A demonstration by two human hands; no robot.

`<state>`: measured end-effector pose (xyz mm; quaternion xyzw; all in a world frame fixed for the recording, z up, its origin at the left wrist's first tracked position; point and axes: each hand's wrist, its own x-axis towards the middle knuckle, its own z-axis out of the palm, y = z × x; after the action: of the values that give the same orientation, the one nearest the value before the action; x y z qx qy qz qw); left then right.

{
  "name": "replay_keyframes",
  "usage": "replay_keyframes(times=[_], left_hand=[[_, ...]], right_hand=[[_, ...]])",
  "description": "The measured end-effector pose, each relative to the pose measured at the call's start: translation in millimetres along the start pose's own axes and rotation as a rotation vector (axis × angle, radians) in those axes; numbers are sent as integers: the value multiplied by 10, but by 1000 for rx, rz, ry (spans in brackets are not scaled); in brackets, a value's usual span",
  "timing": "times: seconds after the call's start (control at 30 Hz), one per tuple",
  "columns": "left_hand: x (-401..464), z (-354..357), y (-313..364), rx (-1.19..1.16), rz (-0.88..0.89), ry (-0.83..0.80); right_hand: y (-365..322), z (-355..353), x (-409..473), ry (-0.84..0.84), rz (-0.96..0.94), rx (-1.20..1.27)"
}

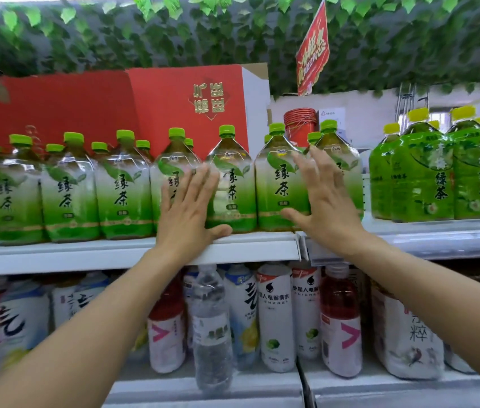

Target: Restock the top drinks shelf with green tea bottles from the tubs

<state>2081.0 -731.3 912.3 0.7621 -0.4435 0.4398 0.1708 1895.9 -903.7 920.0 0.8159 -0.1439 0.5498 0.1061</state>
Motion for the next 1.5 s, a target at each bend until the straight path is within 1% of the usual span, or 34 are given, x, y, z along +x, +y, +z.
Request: replay_keyframes(times=[0.1,0.17,0.33,0.5,0.63,0.7,0.77,0.8,0.87,0.93,0.97,1.03,1.1,1.17,1.23,1.4,1.5], left_hand=[[-24,-16,-192,2,8,-13],[-2,-15,-205,13,29,-22],[17,59,-198,-29,13,11],[19,60,-185,-16,15,29],[-5,20,-195,-39,44,-5],[-39,-18,-291,-84,104,-9],[-124,-58,-543,-119,123,18],[-193,-65,-729,-99,103,41],[-358,-47,-1154,-63,5,81],[-470,-71,-1488,-122,-109,60],[-476,-91,-1586,-140,-125,26],[-412,-128,-1690,-105,-67,-22],[-339,-160,-1754,-68,5,-22],[-317,-149,-1800,-54,28,-14],[-330,-131,-1805,-29,29,-7],[-331,-164,-1765,-10,31,7],[-348,-187,-1750,10,26,-9]], right_hand=[[-253,146,70,-101,-142,-54],[-406,219,106,-132,-191,-57],[-510,349,148,-241,-143,-153],[-542,370,133,-219,-130,-196],[-607,316,128,-263,-84,-236],[-678,275,134,-289,-41,-224],[-783,247,130,-313,18,-175],[-848,244,115,-320,45,-146],[-1004,287,62,-331,89,-90],[-1191,383,29,-335,125,-42],[-1285,440,38,-321,138,-34],[-1451,556,119,-248,108,-96],[-1568,663,241,-195,13,-173],[-1628,725,344,-239,-36,-219],[-1646,745,379,-273,-27,-253],[-1655,742,355,-256,-34,-280],[-1692,710,352,-280,-25,-291]])
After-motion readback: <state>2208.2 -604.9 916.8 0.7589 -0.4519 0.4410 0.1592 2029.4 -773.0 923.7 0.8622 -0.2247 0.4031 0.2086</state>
